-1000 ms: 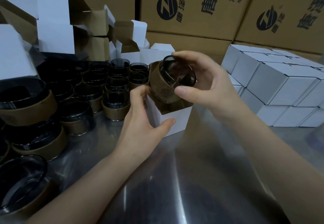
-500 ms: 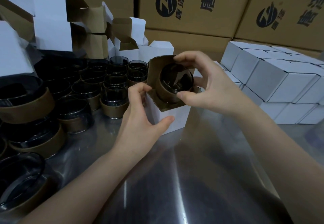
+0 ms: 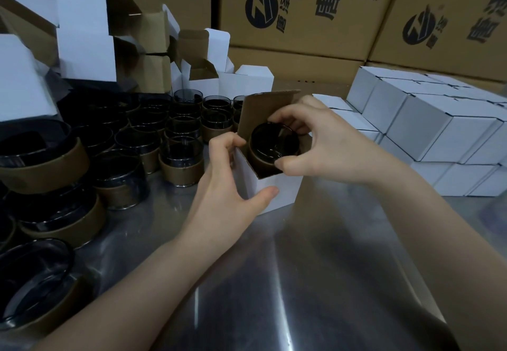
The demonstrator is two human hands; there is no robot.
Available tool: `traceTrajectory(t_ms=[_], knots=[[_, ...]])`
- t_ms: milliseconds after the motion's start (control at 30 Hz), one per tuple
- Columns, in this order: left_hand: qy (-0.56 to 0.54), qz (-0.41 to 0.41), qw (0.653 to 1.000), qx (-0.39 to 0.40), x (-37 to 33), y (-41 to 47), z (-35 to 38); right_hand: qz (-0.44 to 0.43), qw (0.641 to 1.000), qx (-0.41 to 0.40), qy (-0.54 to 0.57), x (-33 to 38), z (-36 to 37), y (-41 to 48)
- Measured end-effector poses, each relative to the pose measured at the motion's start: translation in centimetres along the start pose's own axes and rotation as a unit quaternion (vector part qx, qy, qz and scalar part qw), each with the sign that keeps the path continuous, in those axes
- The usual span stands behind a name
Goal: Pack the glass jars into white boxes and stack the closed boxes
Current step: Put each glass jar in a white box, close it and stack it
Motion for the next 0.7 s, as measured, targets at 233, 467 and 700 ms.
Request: traceTrajectory(t_ms=[233, 467, 700], knots=[[0.011, 0.017, 1.0, -0.009, -0.8, -0.1, -0.2, 0.024, 0.998, 0.03, -0.043, 0.0, -0.1, -0.1], [0.031, 0.047, 0.998, -0.015, -1.3, -0.2, -0.3, 0.047, 0.998, 0.042, -0.002, 0.1, -0.5, -0.2], [0.043, 0.046, 0.998, -0.011, -1.1, -0.2, -0.1, 0.089, 0.994, 0.07, -0.004, 0.1, -0.1, 0.4]])
Point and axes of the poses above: each hand's wrist, its own y-axis towards the middle knuckle, its own z-axis out of the palm, x = y × z, the point moved 6 cm from there along y, towards the middle knuckle, and after that the axes turned 15 degrees about y, right-handed, at the moved point
